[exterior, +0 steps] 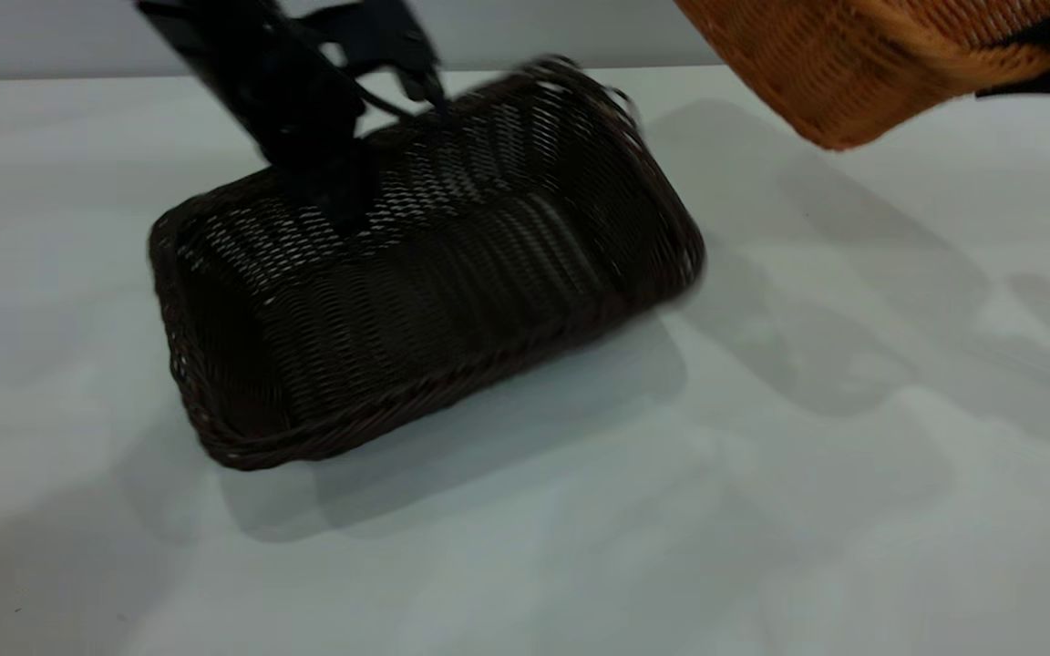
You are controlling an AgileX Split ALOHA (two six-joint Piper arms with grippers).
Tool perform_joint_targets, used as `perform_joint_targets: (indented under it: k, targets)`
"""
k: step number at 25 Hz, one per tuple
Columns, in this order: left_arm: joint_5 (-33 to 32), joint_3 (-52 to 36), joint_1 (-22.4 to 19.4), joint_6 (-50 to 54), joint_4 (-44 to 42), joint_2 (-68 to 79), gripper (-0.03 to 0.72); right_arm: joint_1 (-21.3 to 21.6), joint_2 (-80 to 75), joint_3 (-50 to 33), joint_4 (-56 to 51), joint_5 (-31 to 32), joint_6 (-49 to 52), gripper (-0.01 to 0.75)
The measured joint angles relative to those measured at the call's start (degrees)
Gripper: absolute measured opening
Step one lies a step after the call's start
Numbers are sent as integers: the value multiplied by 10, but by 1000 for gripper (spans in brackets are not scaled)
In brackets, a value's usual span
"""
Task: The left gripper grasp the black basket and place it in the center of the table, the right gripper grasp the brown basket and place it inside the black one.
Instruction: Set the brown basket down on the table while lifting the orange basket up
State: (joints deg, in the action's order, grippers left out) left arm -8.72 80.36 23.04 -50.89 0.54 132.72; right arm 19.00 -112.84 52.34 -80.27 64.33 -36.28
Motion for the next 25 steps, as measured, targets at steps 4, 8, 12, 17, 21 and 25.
perform_joint_targets:
  k: [4,8,12,17,21,25]
  targets:
    - [9,0,34,-107,-1,2,78,0,0,32,2,0,1,67]
    - [32,0,45,-140,-2,14,78,0,4,45,4,0,2,67]
    - [35,0,47,-127,-5,15,79,0,4,45,8,0,5,67]
    - [42,0,51,-112,-20,17,111,0,4,45,8,0,6,67]
    - [61,0,51,-109,-25,21,237,0,5,45,8,1,15,68]
    - [83,0,54,-102,-26,15,398,0,5,45,-9,1,16,69]
